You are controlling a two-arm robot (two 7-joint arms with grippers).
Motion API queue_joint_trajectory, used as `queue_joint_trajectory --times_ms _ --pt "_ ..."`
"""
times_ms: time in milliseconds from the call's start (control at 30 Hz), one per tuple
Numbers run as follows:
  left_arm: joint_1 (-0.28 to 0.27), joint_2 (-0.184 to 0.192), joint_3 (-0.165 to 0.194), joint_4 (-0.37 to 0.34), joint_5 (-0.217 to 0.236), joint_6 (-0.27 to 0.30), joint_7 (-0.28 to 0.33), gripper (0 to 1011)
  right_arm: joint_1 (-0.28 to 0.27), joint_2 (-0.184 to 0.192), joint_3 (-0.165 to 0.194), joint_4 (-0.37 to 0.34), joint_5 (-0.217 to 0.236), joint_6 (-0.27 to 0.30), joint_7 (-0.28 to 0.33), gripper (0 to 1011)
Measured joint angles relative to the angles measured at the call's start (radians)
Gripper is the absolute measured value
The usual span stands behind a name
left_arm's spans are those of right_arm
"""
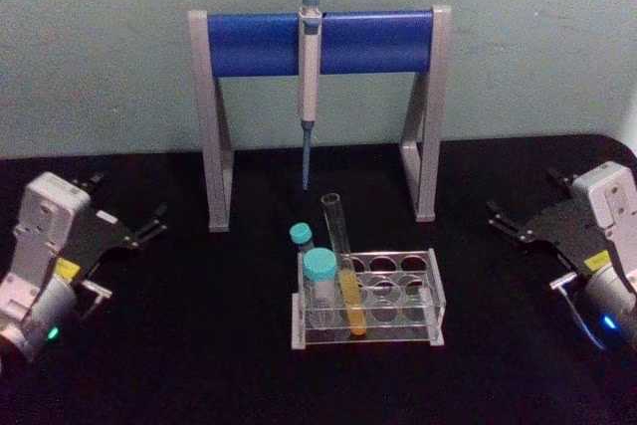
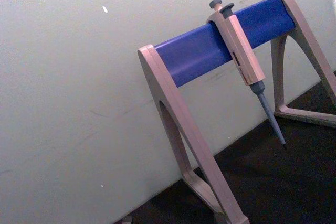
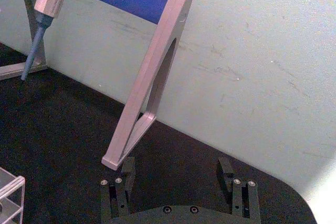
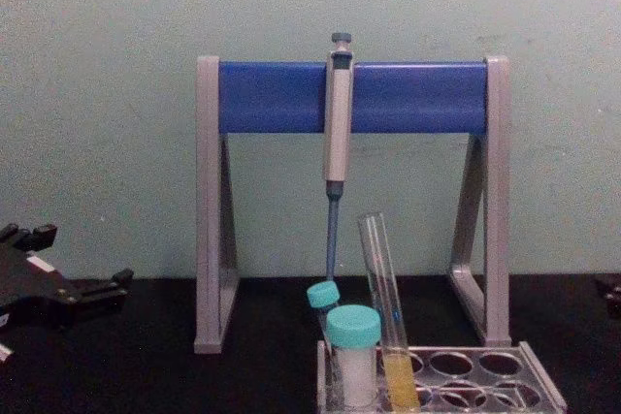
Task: Pick up the test tube from the test tube rack, shake it, then place it back into the test tube rack.
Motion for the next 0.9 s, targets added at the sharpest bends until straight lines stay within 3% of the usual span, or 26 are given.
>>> queue_joint_trajectory --times_ms 900 --pt "0.0 0.0 0.0 0.0 0.0 0.0 0.0 1001 0.0 0.001 0.0 0.0 0.0 0.0 0.0 1000"
